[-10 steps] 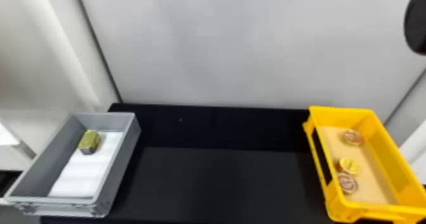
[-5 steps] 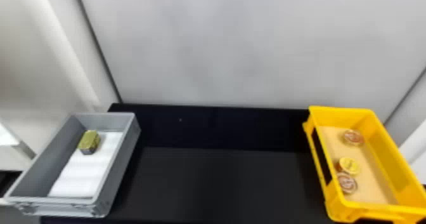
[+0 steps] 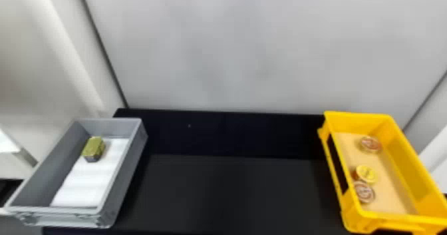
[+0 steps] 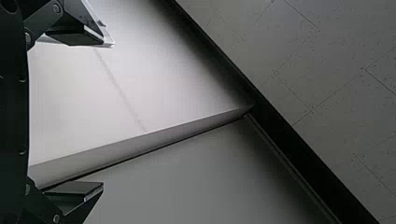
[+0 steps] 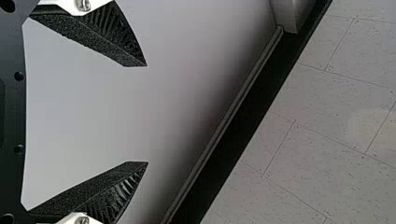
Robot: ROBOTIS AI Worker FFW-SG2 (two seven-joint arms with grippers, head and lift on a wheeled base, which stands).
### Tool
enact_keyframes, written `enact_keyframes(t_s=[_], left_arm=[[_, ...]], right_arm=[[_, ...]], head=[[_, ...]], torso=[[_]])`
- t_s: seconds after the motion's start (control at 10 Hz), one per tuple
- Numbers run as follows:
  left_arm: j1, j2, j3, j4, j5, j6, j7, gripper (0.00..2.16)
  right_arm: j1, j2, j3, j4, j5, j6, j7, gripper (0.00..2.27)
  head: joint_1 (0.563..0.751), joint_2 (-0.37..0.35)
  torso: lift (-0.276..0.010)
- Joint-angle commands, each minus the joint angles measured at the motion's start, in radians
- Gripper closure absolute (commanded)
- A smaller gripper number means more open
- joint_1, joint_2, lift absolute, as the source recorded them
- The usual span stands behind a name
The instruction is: Pick up the round yellow can and place it in the yellow rectangular box
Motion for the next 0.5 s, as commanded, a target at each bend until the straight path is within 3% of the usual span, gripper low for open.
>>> enact_keyframes(t_s=[0.0, 0.4], left_arm=[[0.000, 0.000, -0.001, 0.000, 0.000, 0.001, 0.000, 0.17], [0.000, 0.002, -0.004, -0.003, 0.000, 0.009, -0.003, 0.17]], right_arm=[[-0.002, -0.001, 0.002, 0.001, 0.001, -0.004, -0.003, 0.00], [-0.009, 0.000, 0.024, -0.025, 0.015, 0.038, -0.007, 0.00]], head=[[0.694, 0.054], [0.694, 0.054]], torso=[[-0.003], [-0.003]])
